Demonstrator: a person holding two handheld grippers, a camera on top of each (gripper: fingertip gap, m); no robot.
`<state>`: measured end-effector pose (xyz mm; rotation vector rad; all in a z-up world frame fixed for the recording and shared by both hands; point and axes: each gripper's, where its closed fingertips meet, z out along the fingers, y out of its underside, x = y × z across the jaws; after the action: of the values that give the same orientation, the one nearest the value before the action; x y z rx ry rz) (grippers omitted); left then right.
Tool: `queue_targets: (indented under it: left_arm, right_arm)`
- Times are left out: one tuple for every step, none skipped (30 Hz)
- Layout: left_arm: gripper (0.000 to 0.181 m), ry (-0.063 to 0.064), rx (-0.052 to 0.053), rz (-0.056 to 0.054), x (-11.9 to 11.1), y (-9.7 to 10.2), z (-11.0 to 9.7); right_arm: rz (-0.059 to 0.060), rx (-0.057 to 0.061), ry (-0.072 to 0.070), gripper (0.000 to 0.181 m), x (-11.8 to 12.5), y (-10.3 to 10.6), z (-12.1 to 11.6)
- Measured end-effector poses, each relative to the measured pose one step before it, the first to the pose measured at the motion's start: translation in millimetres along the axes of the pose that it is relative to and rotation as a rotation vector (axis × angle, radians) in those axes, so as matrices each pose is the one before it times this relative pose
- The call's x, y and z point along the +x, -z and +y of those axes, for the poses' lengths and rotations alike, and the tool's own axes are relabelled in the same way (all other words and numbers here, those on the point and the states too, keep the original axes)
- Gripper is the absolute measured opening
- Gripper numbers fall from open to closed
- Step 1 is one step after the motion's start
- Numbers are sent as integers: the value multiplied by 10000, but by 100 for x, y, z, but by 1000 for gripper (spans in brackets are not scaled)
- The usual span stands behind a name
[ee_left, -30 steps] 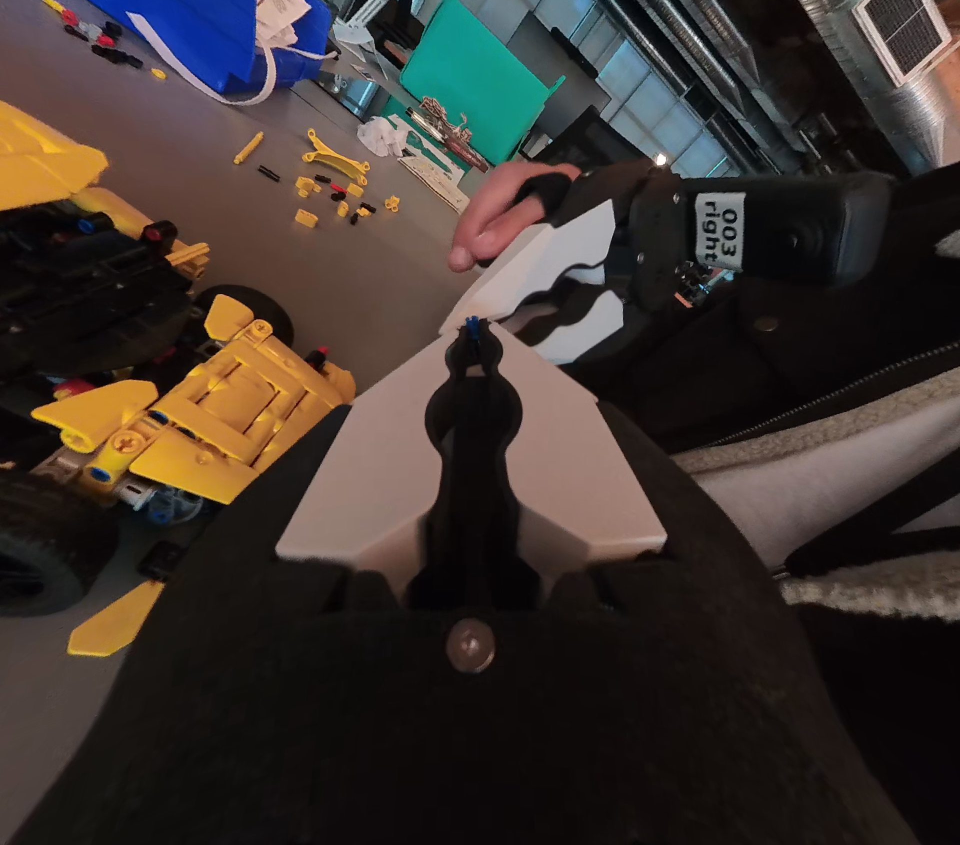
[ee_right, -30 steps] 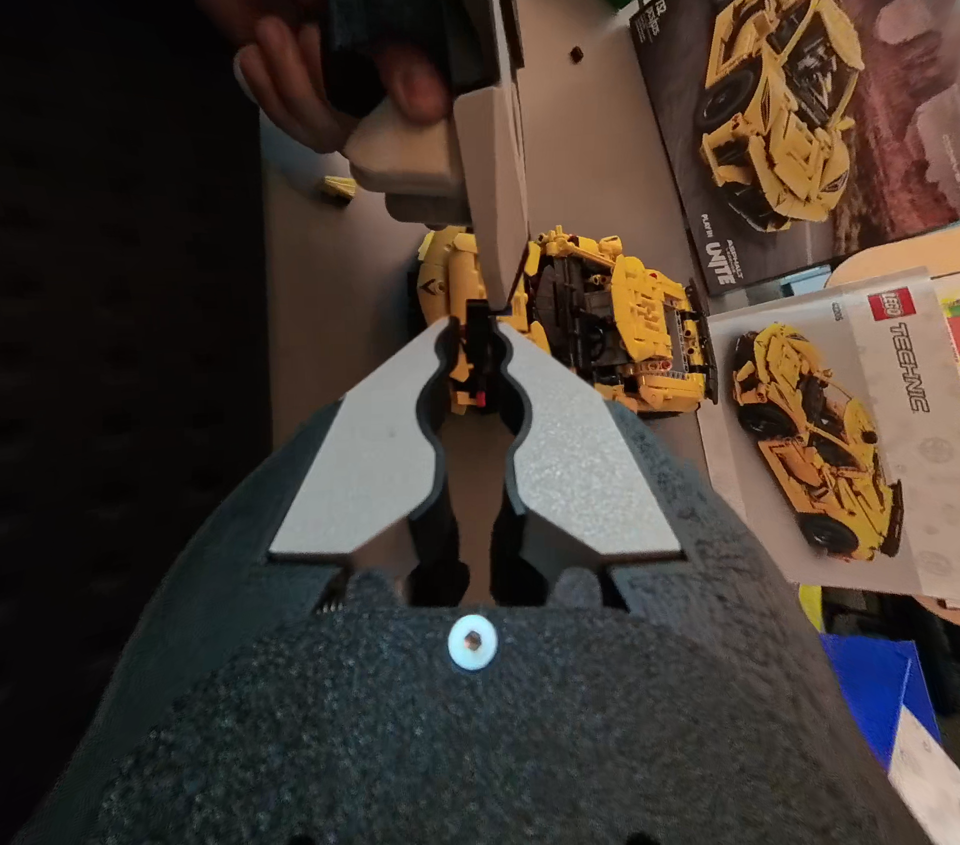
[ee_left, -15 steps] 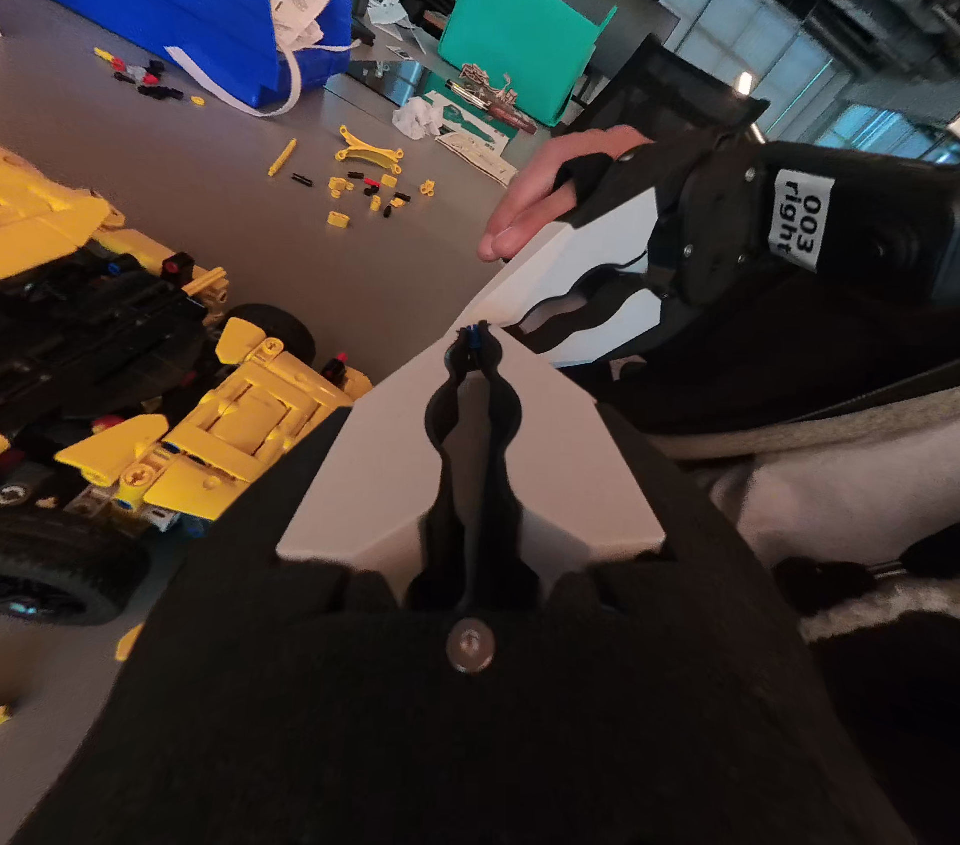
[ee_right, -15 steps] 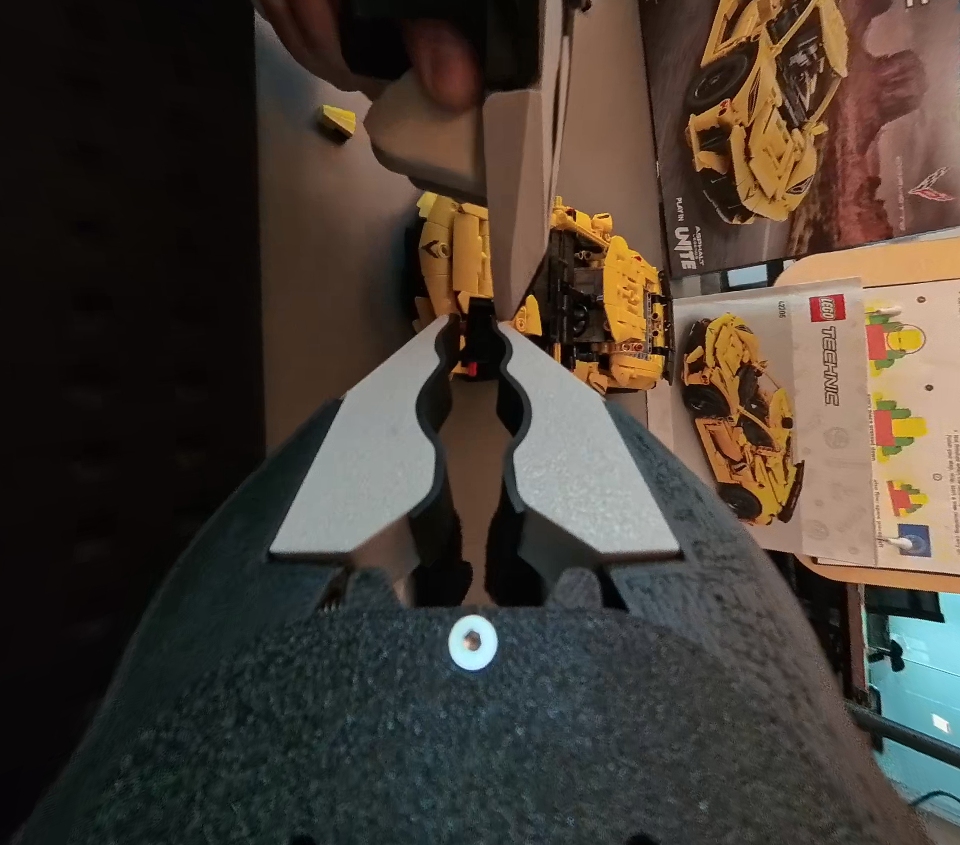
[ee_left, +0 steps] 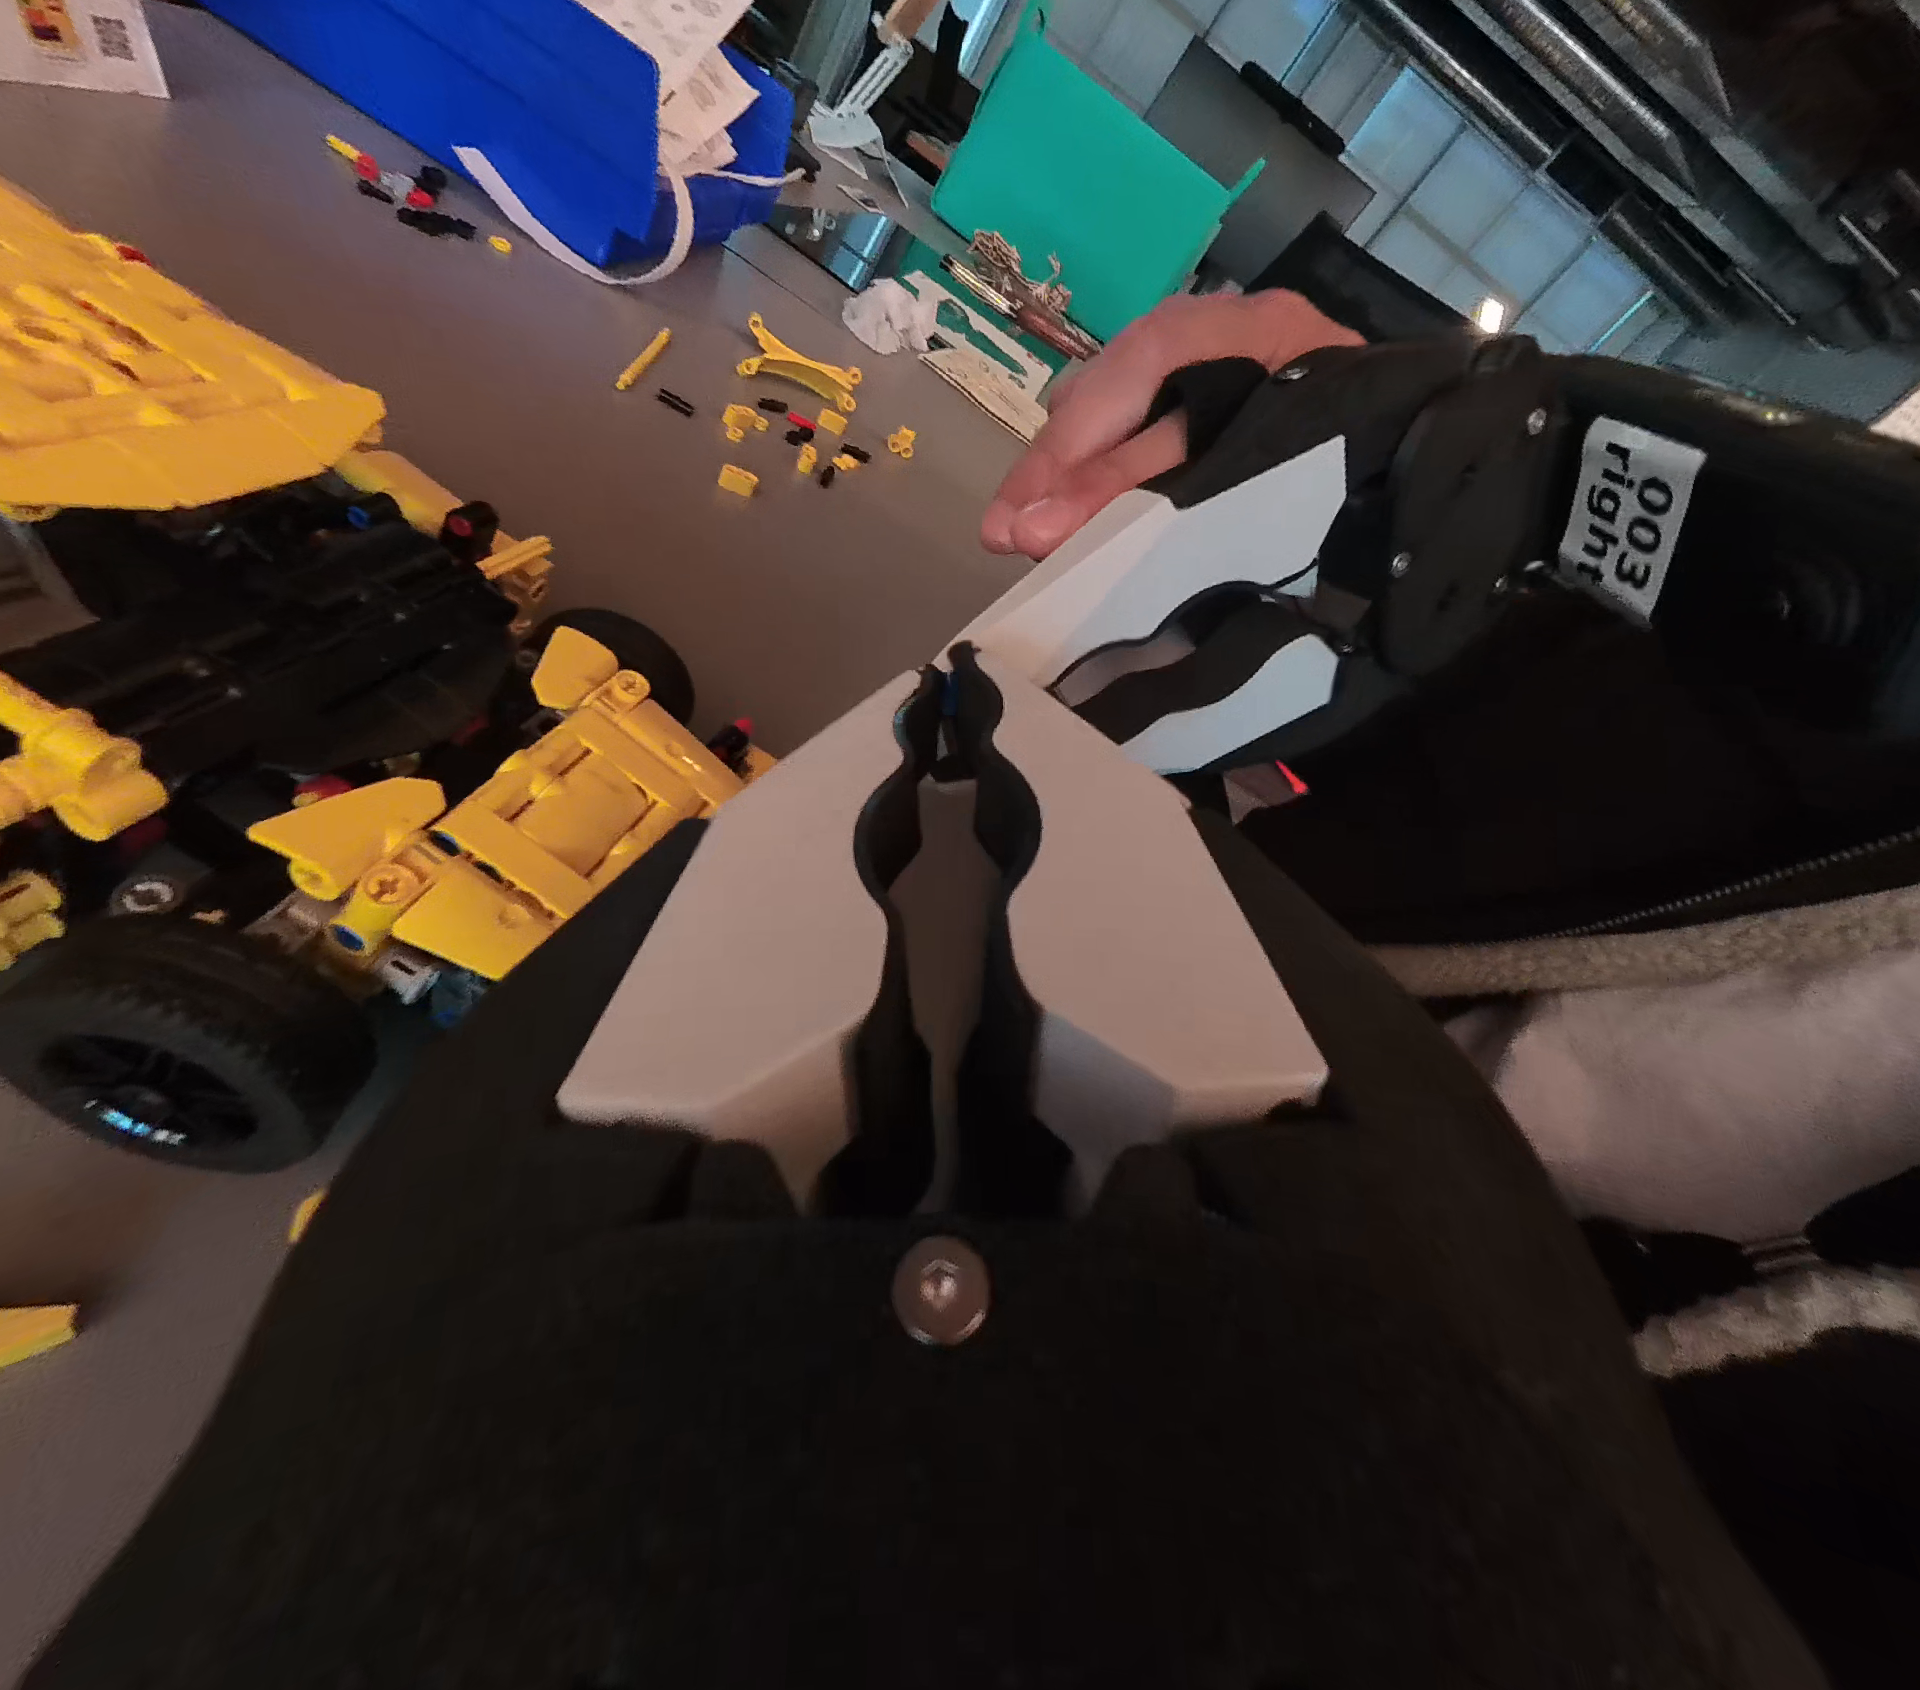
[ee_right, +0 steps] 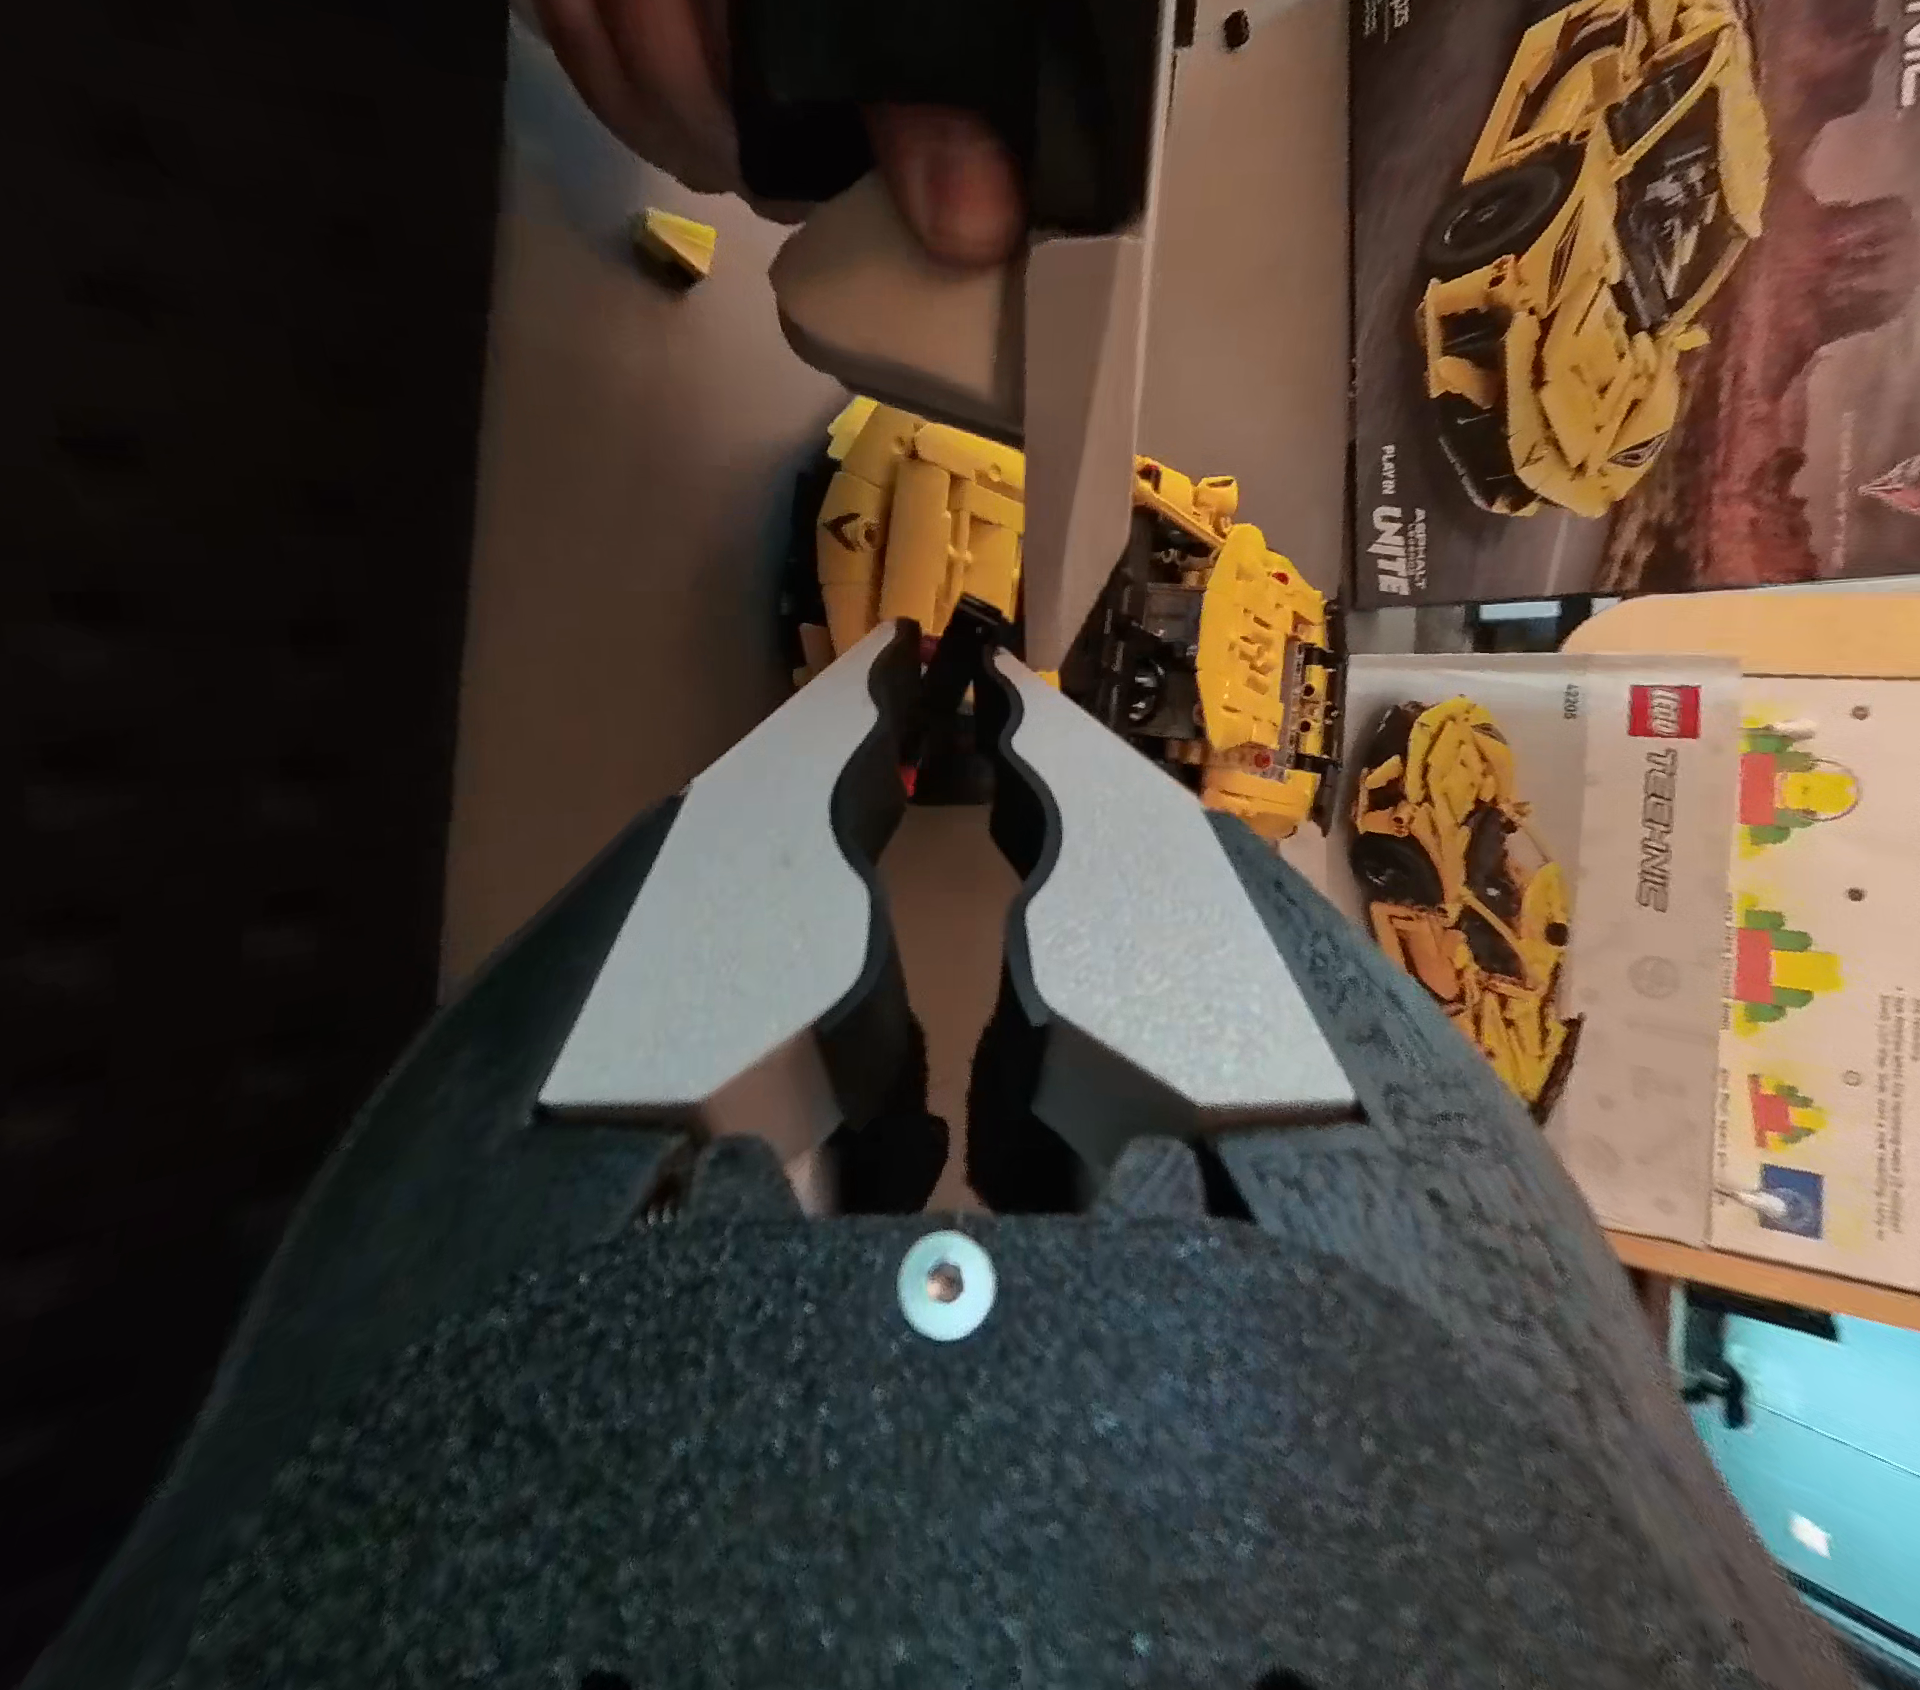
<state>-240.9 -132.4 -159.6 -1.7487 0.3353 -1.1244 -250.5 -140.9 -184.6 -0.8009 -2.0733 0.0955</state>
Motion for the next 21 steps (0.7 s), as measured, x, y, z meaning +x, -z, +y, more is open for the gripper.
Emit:
queue_targets:
  left_arm:
    - [3, 199, 957, 39, -85, 440, -1427]
    - [0, 326, 1329, 140, -147, 702, -2358]
    - [1, 217, 252, -120, -679, 258, -801]
    - [2, 21, -151, -192, -590, 60, 93]
    - [2, 19, -131, 69, 93, 75, 298]
    - [2, -38, 35, 5, 115, 204, 135]
    - [2, -12, -19, -43, -52, 299, 63]
    - [2, 53, 1, -83, -233, 237, -46]
    - [2, 158, 18, 49, -115, 64, -57]
    - [2, 245, -88, 177, 78, -154, 146]
    - [2, 179, -142, 143, 125, -241, 286]
    - [2, 15, -150, 93, 194, -229, 301]
    - [2, -70, -126, 41, 171, -164, 229]
    - [2, -79, -45, -36, 49, -58, 111]
    - [2, -17, -72, 1, 33, -40, 146]
    - [2, 53, -115, 60, 73, -83, 216]
    - [2, 21, -129, 50, 121, -163, 260]
    - [2, -114, -233, -5, 138, -285, 382]
    - [3, -254, -346, -102, 95, -412, 510]
    - [3, -300, -320, -166, 73, -523, 435]
    - [2, -216, -347, -88, 163, -681, 392]
  right_arm:
    - [-1886, 1132, 106, 9, -3075, 37, -2036]
    - [-603, 1066, -114, 9, -2177, -1027, -2630]
    - [39, -867, 814, 9, -1068, -1618, 613]
    - [686, -414, 299, 9, 791, -743, 658]
    - [37, 196, -1116, 10, 907, 82, 61]
    - [-258, 434, -1086, 9, 388, 433, -474]
    - [266, -17, 55, 9, 321, 280, 113]
    - [427, -350, 490, 9, 197, 57, 538]
    - [326, -128, 185, 9, 170, 37, 292]
    - [119, 46, -172, 10, 106, 146, 139]
    - [129, 20, -351, 9, 292, 221, 223]
    - [269, 51, -345, 10, 531, 280, 225]
    - [236, 108, -358, 9, 434, 299, 113]
    - [142, 40, -226, 9, 176, 247, 98]
    - [206, -55, -76, 10, 161, 212, 259]
    - [241, -59, -114, 9, 276, 251, 386]
    - [240, 29, -322, 9, 449, 331, 473]
    - [264, 49, -559, 9, 677, 443, 640]
    - [308, 35, -688, 9, 928, 586, 786]
    - [414, 119, -773, 9, 1208, 799, 718]
    - [499, 223, -864, 9, 1450, 1012, 581]
